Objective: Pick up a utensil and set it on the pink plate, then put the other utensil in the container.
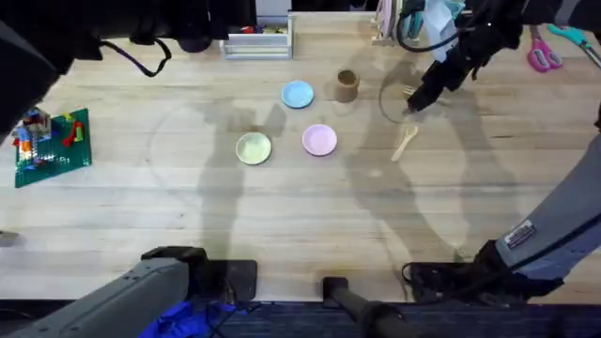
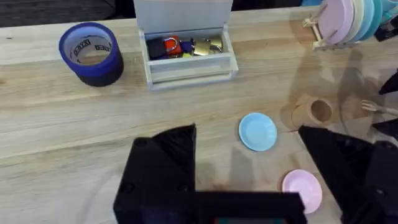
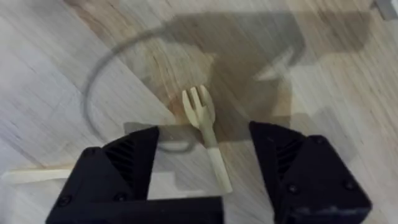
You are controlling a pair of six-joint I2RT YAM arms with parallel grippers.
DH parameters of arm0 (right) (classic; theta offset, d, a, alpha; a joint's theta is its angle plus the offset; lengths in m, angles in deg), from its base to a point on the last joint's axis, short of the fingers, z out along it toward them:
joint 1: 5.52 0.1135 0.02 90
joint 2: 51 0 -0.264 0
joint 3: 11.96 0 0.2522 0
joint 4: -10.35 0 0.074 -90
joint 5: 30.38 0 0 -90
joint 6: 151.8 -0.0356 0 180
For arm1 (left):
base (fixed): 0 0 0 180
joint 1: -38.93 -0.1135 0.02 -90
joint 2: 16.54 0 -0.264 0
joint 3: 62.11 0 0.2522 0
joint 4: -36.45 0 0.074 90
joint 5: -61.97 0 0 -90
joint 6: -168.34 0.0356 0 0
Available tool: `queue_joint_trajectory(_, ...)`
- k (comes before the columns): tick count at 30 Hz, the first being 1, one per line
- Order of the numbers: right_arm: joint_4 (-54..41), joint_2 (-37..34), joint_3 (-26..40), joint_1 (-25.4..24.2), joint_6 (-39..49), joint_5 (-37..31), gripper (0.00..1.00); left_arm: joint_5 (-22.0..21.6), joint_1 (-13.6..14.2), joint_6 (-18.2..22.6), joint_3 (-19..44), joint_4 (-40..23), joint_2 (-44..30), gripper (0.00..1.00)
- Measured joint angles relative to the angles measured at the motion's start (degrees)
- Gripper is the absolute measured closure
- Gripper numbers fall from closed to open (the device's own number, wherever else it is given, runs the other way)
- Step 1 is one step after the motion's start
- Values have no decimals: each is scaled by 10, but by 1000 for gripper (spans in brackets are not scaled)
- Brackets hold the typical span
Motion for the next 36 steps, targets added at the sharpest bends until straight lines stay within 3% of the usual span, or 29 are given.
queue_joint_trajectory(7, -7, 0, 1, -3, 3, 0, 455, 0, 0, 0, 0, 0, 0, 9)
queue_joint_trajectory(22, -8, 0, 3, -3, 3, -4, 948, 0, 0, 0, 0, 0, 0, 9)
queue_joint_trajectory(36, -1, 0, 4, -3, 3, -4, 964, 0, 0, 0, 0, 0, 0, 9)
